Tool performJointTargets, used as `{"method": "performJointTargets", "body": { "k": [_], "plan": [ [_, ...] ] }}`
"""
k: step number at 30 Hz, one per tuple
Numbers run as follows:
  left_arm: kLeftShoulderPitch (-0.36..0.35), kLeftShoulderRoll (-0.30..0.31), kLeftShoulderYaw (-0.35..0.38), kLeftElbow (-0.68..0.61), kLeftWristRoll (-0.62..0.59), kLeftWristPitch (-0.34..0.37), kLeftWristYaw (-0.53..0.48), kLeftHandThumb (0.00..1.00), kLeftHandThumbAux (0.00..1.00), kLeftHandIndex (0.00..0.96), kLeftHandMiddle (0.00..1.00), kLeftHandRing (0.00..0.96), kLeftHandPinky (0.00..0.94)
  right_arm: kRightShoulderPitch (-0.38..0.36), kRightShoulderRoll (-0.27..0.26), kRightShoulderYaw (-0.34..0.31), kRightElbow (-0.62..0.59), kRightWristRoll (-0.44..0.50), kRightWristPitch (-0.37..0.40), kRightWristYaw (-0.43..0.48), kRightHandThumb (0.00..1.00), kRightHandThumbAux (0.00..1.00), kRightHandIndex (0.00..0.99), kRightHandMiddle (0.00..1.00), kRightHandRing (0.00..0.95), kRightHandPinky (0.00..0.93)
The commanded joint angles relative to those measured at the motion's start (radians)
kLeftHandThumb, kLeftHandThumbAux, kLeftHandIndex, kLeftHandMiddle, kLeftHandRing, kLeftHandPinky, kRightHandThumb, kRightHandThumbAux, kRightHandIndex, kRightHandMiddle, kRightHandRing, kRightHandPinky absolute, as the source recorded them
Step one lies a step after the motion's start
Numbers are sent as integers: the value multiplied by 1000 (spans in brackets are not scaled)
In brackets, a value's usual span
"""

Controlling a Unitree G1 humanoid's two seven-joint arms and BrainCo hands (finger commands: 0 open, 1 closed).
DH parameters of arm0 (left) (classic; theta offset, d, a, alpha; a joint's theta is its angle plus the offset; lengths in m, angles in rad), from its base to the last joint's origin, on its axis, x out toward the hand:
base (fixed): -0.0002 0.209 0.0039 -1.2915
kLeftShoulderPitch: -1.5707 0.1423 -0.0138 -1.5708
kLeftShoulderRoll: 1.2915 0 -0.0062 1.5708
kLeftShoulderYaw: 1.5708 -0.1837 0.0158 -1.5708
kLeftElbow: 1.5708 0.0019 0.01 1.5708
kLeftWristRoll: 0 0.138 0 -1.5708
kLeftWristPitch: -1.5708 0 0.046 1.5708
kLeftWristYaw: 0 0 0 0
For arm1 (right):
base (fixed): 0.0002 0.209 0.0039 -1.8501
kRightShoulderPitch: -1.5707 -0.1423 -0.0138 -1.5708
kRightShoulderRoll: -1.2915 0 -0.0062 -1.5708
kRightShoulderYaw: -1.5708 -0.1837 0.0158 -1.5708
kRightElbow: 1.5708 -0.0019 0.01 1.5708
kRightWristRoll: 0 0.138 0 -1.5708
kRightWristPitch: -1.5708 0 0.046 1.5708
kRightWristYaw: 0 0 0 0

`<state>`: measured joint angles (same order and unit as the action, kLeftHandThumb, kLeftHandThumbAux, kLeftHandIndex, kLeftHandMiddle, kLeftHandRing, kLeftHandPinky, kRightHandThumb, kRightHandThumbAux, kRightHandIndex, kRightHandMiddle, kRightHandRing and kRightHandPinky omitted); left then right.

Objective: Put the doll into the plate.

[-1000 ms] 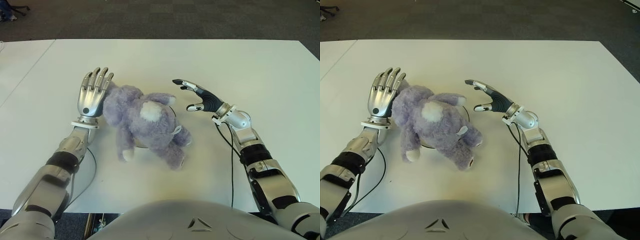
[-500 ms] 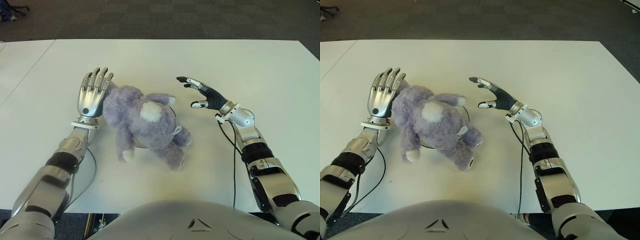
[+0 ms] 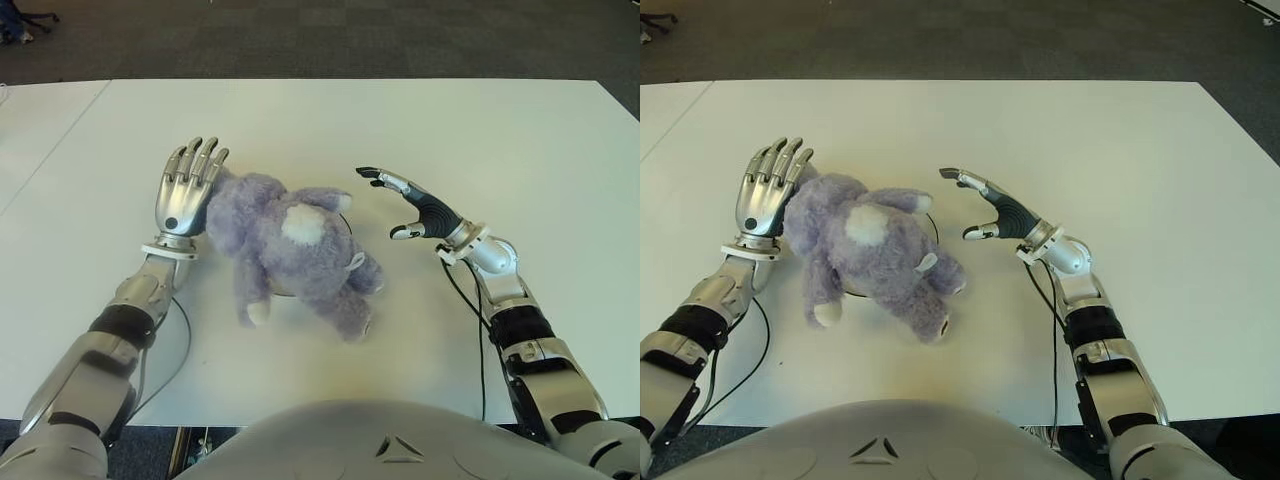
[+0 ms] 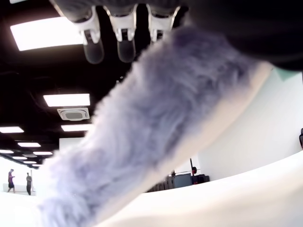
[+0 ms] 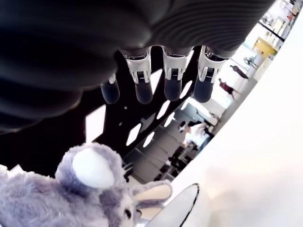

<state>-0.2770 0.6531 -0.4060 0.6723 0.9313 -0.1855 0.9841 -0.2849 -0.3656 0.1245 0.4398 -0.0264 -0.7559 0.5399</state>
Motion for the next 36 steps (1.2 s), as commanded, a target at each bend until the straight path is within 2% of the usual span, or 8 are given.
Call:
{"method": "performJointTargets", "body": {
  "k": [1, 9, 10, 11, 12, 13, 23, 36],
  "plan": [
    [66, -7, -13, 35, -2, -7, 0, 51, 121, 0, 0, 0, 0, 1, -11, -3, -32, 16, 42, 10, 0, 340, 0, 0, 0, 0],
    [84, 6, -3, 18, -3, -14, 2, 51, 121, 0, 0, 0, 0, -55, -45, -51, 58, 75, 55, 48, 0, 325, 0, 0, 0, 0],
    [168, 178, 94, -6, -324, -268, -285, 25, 202, 0, 0, 0, 0, -59, -51, -61, 70, 89, 52, 58, 0, 312, 0, 0, 0, 0],
    [219, 292, 172, 5, -559, -469, -492, 12, 244, 0, 0, 0, 0, -55, -56, -70, 58, 106, 57, 65, 0, 306, 0, 0, 0, 0],
    [252, 366, 226, 14, -720, -605, -635, 3, 259, 0, 0, 0, 0, -51, -60, -77, 50, 118, 61, 69, 0, 282, 0, 0, 0, 0],
    [281, 399, 267, 3, -826, -664, -723, 0, 259, 0, 0, 0, 0, -48, -66, -86, 43, 128, 65, 69, 0, 265, 0, 0, 0, 0],
    [450, 406, 405, -140, -1068, -669, -849, 0, 254, 0, 0, 0, 0, 1, -61, -113, 17, 149, 31, 49, 0, 202, 0, 0, 0, 0],
    [451, 380, 533, -58, -1164, -583, -1092, 0, 375, 0, 0, 0, 0, 46, -48, -107, 0, 158, 49, 51, 0, 193, 0, 0, 0, 0]
  ]
}}
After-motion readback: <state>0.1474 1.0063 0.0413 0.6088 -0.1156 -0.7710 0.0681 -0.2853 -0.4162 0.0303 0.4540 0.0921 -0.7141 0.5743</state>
